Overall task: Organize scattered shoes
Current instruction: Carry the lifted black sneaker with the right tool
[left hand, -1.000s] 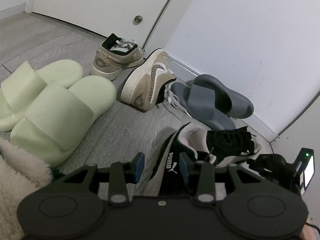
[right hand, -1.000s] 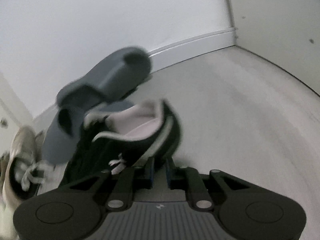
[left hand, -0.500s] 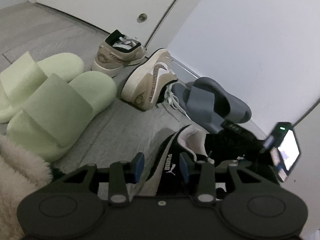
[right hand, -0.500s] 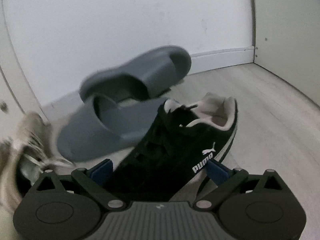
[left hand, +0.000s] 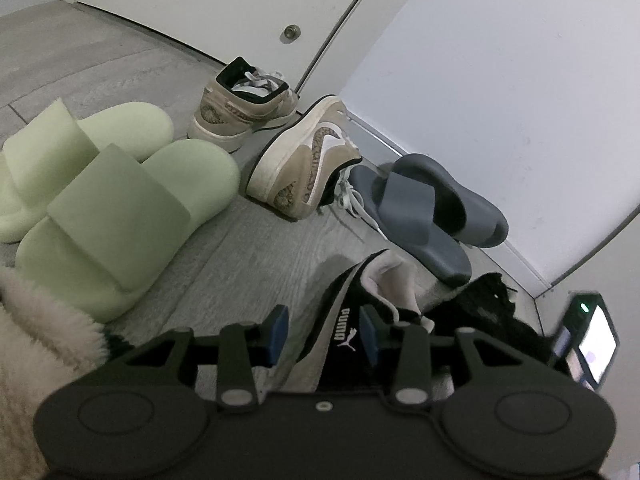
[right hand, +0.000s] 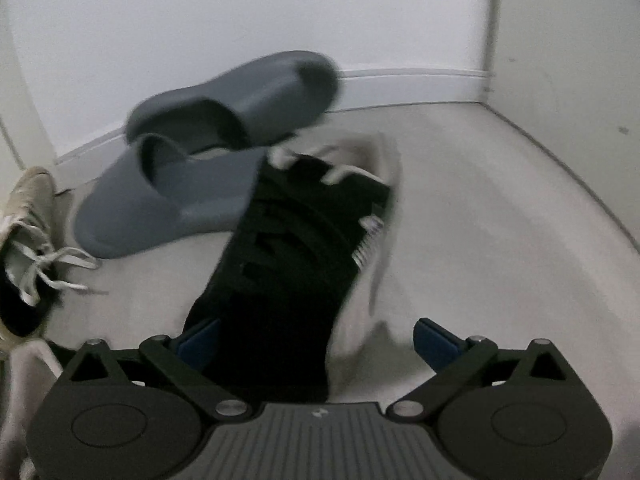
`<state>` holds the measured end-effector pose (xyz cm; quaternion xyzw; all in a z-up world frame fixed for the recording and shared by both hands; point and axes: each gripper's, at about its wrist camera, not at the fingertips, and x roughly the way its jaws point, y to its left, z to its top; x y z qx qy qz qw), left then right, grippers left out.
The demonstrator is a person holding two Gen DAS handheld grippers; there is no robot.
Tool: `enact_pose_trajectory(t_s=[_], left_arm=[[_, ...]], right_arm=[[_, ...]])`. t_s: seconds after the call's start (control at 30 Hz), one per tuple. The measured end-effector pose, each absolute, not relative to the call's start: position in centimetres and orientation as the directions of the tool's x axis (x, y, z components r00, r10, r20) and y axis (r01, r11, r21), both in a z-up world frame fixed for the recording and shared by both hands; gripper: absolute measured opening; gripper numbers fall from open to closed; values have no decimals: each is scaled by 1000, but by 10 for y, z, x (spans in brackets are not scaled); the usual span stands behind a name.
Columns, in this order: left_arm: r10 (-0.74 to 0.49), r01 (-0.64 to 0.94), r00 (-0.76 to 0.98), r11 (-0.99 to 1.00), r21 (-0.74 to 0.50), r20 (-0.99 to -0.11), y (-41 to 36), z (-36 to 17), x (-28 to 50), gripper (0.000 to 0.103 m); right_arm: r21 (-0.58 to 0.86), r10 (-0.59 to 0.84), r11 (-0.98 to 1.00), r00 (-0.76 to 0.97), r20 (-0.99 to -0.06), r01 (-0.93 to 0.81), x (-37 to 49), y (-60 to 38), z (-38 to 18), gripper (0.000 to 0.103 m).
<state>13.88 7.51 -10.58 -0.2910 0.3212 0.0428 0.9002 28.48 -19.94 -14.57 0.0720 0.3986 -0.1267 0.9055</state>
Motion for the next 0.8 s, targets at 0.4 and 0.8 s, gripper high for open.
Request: enact_pose_trajectory(t_s=[0.4,0.8], left_arm=[[-87,-276,788,835,-476,-610,74,-105,137,42],[-79,-274,787,843,-462,-612,72,-105,136,42]], right_arm=[[145,-165,920,692,-702,365,283,-218,-160,103],[113,-58,978,751,-658,174,268,-210,-148,70]])
